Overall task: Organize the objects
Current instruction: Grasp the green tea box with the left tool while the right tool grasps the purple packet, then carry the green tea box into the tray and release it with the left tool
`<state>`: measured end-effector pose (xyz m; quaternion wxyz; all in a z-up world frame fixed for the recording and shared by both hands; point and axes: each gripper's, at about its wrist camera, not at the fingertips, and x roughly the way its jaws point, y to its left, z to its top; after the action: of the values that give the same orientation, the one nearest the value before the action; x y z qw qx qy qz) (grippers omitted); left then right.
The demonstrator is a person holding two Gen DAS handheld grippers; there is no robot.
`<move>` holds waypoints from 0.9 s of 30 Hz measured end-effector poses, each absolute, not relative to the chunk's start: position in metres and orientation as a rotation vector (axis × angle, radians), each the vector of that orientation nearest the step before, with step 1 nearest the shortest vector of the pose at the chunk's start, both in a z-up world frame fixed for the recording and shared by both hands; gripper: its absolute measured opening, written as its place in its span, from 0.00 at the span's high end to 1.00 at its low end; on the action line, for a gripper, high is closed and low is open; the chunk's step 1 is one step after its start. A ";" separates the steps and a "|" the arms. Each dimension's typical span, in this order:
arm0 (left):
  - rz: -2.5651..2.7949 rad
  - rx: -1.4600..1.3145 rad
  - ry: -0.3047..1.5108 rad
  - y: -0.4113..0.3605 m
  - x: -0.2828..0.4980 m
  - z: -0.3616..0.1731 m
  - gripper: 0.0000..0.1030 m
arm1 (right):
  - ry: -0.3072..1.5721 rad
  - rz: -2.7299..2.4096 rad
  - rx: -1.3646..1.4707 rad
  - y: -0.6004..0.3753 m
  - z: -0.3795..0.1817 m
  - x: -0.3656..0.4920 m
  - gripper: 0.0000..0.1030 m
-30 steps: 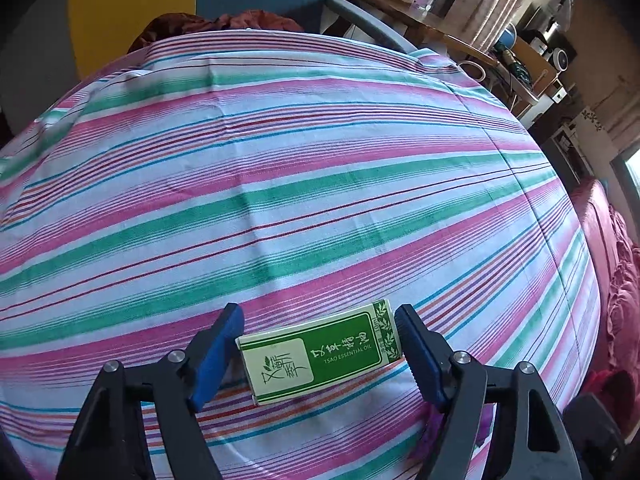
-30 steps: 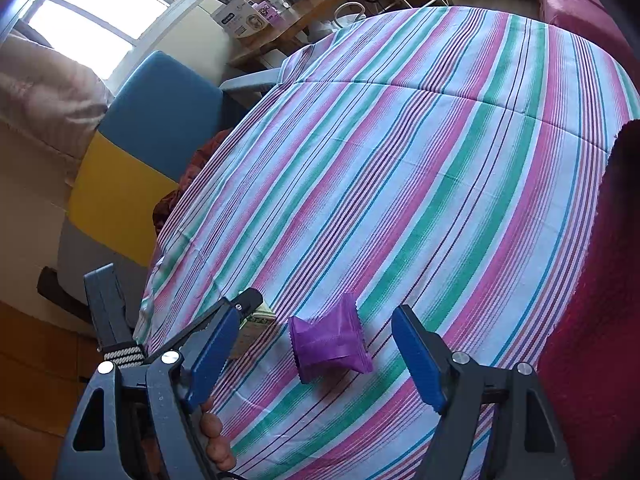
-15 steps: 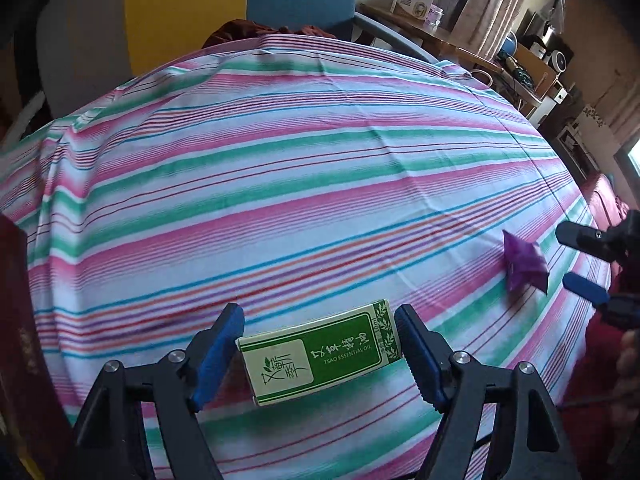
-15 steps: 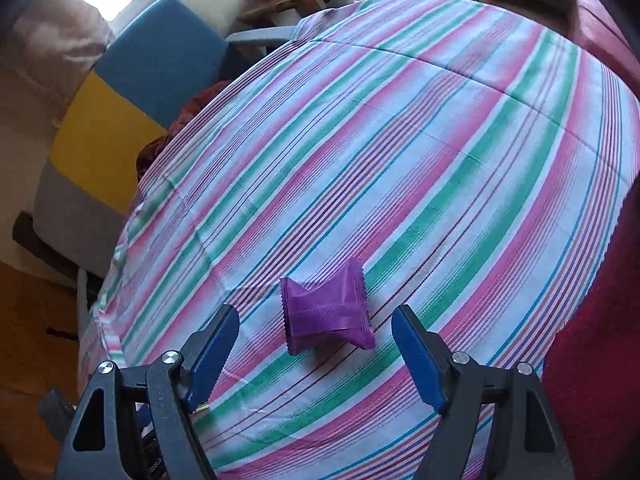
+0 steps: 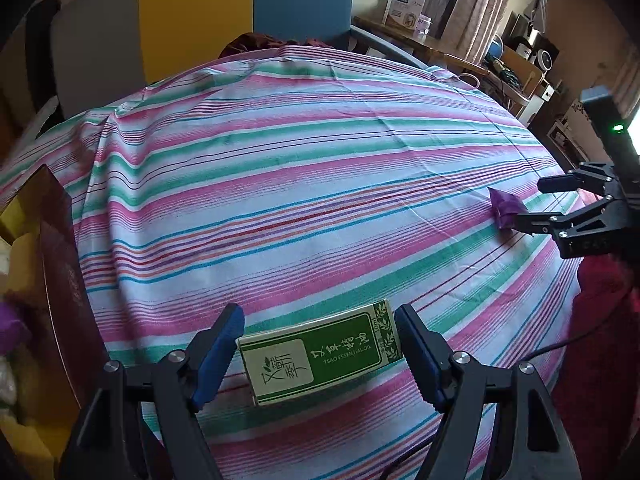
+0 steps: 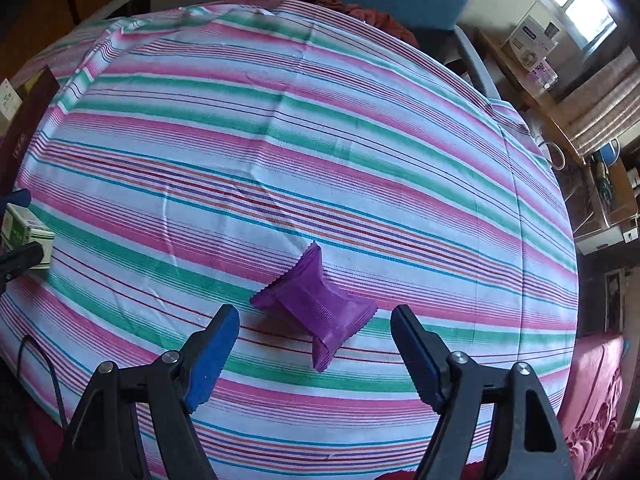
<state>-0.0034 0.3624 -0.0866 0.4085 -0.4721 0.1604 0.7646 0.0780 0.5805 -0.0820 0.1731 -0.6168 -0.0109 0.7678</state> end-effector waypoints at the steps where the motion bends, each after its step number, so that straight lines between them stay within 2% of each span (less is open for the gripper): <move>1: 1.929 -1.187 0.410 0.361 -0.003 -0.087 0.25 | -0.039 2.173 -1.769 0.583 -0.085 0.075 0.23; 6: 1.924 -1.191 0.409 0.356 -0.002 -0.088 0.25 | -0.035 2.141 -1.860 0.591 -0.100 0.067 0.24; 12: 1.910 -1.183 0.409 0.357 0.002 -0.088 0.25 | 0.006 2.152 -1.862 0.591 -0.100 0.069 0.36; 19: 1.905 -1.184 0.404 0.354 0.003 -0.089 0.25 | 0.127 2.171 -1.849 0.592 -0.097 0.077 0.35; 27: 1.917 -1.174 0.390 0.349 0.002 -0.084 0.24 | 0.094 2.177 -1.894 0.585 -0.097 0.085 0.30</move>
<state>0.0023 0.3487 -0.0839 0.4167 -0.4678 0.1553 0.7638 0.0849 0.5846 -0.0965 0.1272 -0.6507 0.0322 0.7479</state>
